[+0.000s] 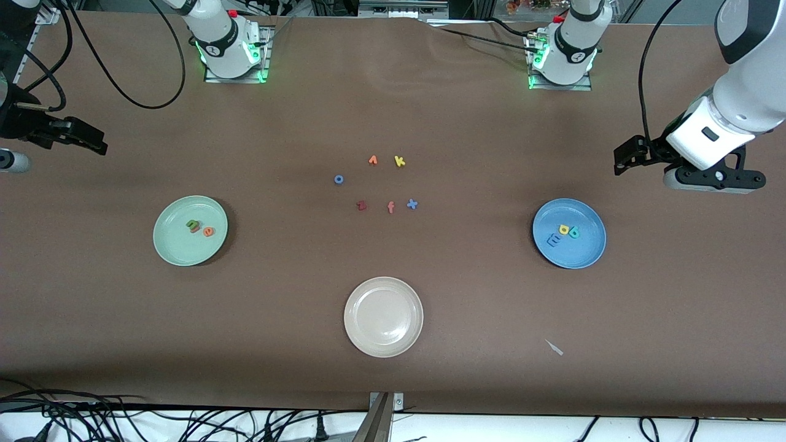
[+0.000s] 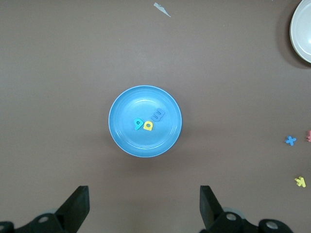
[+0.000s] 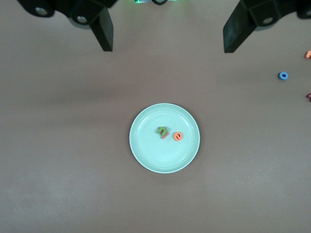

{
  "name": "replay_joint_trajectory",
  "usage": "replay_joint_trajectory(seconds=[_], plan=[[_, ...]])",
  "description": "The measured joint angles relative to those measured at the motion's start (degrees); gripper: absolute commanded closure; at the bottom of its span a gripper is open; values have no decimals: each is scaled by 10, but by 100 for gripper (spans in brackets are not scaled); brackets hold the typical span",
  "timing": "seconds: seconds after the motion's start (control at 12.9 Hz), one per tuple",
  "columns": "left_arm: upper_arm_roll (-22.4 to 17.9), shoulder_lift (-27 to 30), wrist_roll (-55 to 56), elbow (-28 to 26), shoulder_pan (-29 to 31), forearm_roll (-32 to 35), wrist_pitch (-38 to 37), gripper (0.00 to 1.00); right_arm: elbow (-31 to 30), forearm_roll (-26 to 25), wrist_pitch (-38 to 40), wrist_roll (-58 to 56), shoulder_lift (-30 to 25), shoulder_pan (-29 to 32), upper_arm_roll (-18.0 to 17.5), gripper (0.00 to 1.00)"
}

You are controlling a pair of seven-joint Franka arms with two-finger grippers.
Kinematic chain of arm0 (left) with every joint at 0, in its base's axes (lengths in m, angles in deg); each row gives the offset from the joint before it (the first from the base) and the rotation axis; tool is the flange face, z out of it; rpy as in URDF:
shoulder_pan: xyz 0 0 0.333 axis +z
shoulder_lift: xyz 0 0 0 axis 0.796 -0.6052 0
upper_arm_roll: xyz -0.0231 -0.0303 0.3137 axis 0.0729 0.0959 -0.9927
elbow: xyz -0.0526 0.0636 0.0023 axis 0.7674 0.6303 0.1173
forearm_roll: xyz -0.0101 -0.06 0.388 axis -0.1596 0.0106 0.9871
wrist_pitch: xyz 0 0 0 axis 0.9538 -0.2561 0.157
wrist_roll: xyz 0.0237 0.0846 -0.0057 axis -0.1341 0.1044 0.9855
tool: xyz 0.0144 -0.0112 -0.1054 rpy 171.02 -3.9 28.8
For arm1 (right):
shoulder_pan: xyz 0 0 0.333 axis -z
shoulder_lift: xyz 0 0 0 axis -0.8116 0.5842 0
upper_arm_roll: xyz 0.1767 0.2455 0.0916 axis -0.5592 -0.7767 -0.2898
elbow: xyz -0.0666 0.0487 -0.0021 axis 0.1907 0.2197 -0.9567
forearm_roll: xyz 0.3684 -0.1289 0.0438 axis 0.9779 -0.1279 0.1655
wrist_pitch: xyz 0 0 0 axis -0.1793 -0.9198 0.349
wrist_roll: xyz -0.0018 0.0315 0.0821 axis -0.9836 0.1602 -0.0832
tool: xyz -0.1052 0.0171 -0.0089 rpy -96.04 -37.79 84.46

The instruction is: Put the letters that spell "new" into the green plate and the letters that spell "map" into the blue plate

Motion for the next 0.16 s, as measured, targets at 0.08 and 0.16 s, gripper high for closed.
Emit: replay_joint_trajectory(seconds=[0.08, 0.16], plan=[[0, 0, 0, 0, 0, 0, 0, 0, 0, 0, 0, 0, 0, 0, 0, 0], [0, 0, 0, 0, 1, 0, 0, 0, 0, 0, 0, 0, 0, 0, 0, 0]])
